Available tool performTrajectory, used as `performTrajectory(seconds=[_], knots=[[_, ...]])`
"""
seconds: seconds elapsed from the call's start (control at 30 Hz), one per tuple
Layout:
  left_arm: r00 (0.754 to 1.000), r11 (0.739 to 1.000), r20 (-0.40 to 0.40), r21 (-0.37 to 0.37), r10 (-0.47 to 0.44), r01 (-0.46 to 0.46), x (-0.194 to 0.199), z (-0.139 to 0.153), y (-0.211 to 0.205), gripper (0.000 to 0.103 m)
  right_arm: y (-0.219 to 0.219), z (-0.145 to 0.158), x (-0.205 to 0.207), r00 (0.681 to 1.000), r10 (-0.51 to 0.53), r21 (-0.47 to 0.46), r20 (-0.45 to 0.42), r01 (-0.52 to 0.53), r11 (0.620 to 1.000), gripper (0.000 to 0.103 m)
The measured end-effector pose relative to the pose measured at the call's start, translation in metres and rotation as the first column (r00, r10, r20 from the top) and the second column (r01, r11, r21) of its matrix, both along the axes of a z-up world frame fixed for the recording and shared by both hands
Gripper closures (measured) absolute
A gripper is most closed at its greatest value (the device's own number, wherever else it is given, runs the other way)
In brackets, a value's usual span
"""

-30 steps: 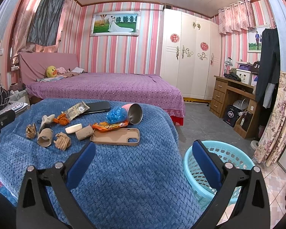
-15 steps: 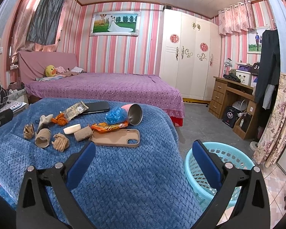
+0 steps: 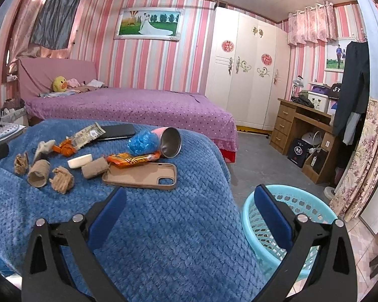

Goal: Collect trash
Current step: 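Grasp crumpled brown paper with left gripper while right gripper grasps another paper piece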

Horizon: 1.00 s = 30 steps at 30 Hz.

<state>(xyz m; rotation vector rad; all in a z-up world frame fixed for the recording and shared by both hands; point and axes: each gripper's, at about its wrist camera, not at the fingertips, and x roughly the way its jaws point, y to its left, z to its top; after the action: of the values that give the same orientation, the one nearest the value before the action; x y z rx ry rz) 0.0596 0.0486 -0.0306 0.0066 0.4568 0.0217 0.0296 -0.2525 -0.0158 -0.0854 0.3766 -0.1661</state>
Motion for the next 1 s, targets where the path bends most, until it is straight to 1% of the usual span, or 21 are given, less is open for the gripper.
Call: performTrajectory(seconds=[0.17, 0.27, 0.4, 0.5, 0.6, 0.7, 0.8, 0.87, 0.9, 0.93, 0.97, 1.0], knots=[[0.998, 0.998, -0.047, 0.037, 0.044, -0.042, 0.023, -0.017, 0.024, 0.005, -0.002, -0.008, 0.018, 1.0, -0.01, 0.006, -0.024, 0.01, 1.0, 0.004], [0.994, 0.998, -0.087, 0.015, 0.064, -0.063, 0.035, -0.027, 0.042, 0.005, -0.001, -0.01, 0.028, 0.999, -0.02, 0.01, -0.028, 0.02, 1.0, 0.004], [0.989, 0.995, -0.118, 0.05, 0.094, -0.088, 0.052, -0.04, 0.059, 0.005, 0.005, -0.014, 0.045, 0.999, -0.014, 0.024, -0.043, 0.015, 1.0, 0.004], [0.986, 0.996, -0.138, 0.031, 0.089, -0.085, 0.061, -0.046, 0.066, 0.005, 0.015, -0.021, 0.059, 0.997, 0.002, 0.038, -0.072, 0.001, 0.999, 0.004], [0.985, 0.995, -0.147, 0.028, 0.095, -0.092, 0.07, -0.052, 0.073, 0.005, 0.026, -0.026, 0.071, 0.995, 0.038, 0.083, -0.089, -0.031, 0.996, 0.004], [0.981, 0.997, -0.175, 0.007, 0.079, -0.079, 0.083, -0.058, 0.08, 0.006, 0.04, -0.031, 0.077, 0.992, 0.064, 0.092, -0.11, -0.054, 0.994, 0.004], [0.982, 0.999, -0.186, -0.034, 0.033, -0.04, 0.089, -0.059, 0.083, 0.014, 0.053, -0.036, 0.082, 0.989, 0.079, 0.082, -0.128, -0.069, 0.994, 0.004], [0.979, 0.999, -0.204, -0.038, 0.005, -0.013, 0.093, -0.062, 0.079, 0.022, 0.063, -0.038, 0.086, 0.985, 0.096, 0.083, -0.142, -0.085, 0.993, 0.004], [0.976, 0.999, -0.216, -0.039, -0.015, 0.007, 0.094, -0.063, 0.077, 0.034, 0.066, -0.039, 0.087, 0.984, 0.104, 0.083, -0.148, -0.092, 0.992, 0.004], [0.975, 0.999, -0.221, -0.04, -0.033, 0.025, 0.095, -0.064, 0.075, 0.042, 0.07, -0.039, 0.088, 0.983, 0.109, 0.082, -0.15, -0.098, 0.992, 0.004], [0.974, 0.998, -0.222, -0.039, -0.047, 0.04, 0.096, -0.065, 0.073, 0.044, 0.077, -0.04, 0.089, 0.981, 0.124, 0.076, -0.151, -0.114, 0.991, 0.004], [0.973, 0.998, -0.222, -0.035, -0.06, 0.054, 0.096, -0.065, 0.07, 0.051, 0.08, -0.039, 0.088, 0.98, 0.132, 0.072, -0.15, -0.122, 0.99, 0.004]])
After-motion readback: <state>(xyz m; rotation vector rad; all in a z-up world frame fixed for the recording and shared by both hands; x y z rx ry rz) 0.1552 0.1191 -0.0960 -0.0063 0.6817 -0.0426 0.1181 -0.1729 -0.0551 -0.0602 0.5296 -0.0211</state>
